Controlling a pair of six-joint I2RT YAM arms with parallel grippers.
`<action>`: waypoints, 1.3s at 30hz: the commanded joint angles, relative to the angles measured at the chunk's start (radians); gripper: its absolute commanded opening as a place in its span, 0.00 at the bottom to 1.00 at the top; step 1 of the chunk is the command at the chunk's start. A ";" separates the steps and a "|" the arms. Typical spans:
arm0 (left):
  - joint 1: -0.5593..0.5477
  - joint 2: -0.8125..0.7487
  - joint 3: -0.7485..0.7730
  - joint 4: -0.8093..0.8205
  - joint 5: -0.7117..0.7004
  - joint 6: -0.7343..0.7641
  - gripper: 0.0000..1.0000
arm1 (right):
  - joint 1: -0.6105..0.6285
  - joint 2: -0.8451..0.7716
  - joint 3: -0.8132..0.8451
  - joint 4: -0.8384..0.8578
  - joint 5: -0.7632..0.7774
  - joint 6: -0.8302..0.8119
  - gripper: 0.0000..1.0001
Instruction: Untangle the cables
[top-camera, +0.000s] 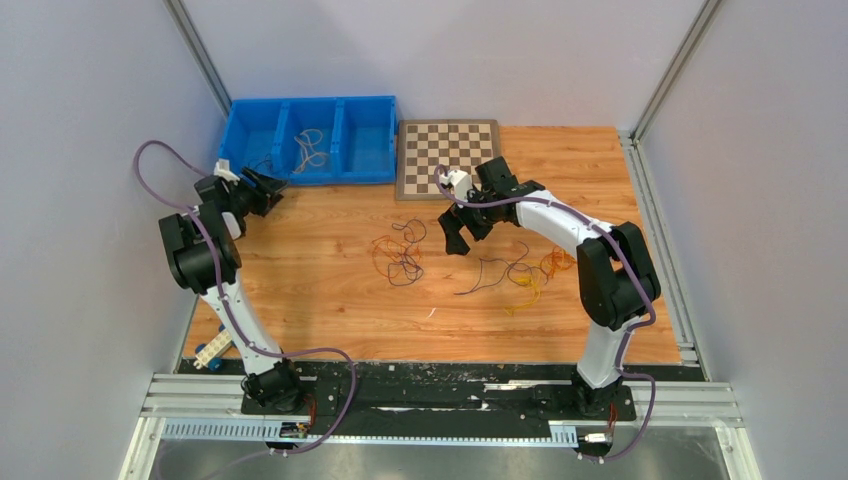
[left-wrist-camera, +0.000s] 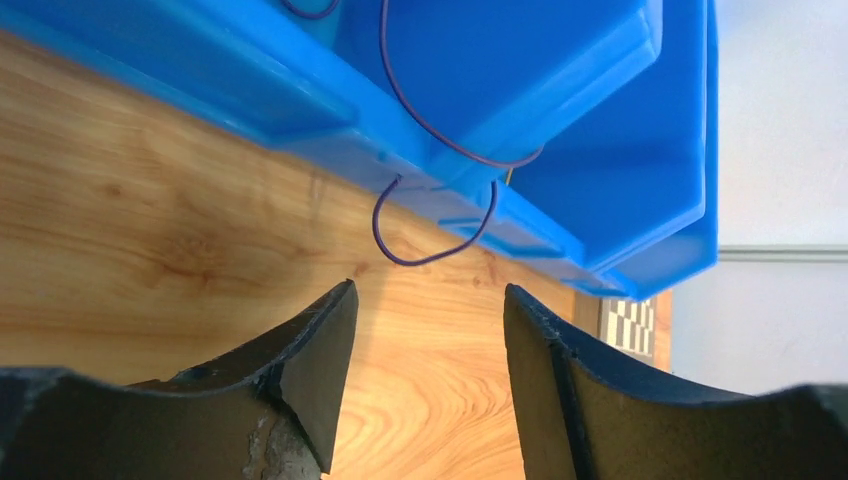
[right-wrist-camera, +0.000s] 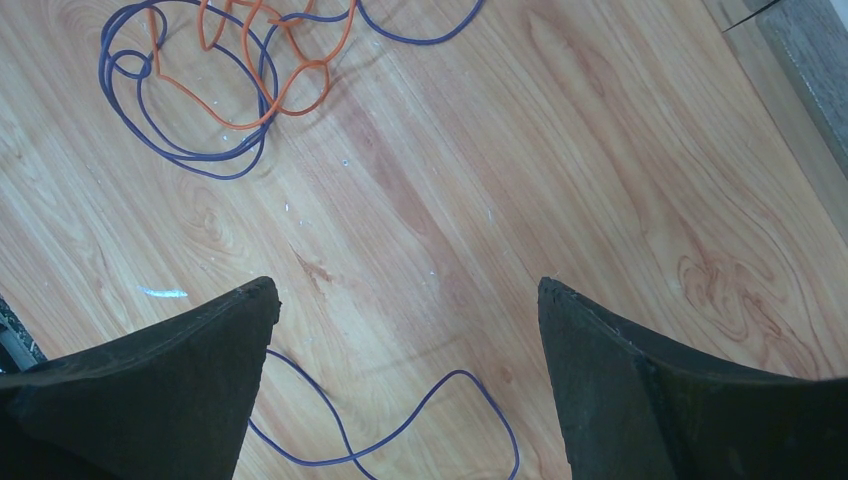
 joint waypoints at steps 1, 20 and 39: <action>0.020 -0.151 -0.004 -0.035 -0.028 0.237 0.61 | 0.007 0.004 0.031 0.001 0.012 -0.015 1.00; -0.167 -0.116 0.396 -0.856 -0.367 1.261 0.48 | 0.004 -0.027 0.005 0.004 0.011 -0.019 1.00; -0.192 -0.038 0.422 -0.857 -0.385 1.420 0.46 | 0.004 -0.026 -0.001 0.003 0.013 -0.022 1.00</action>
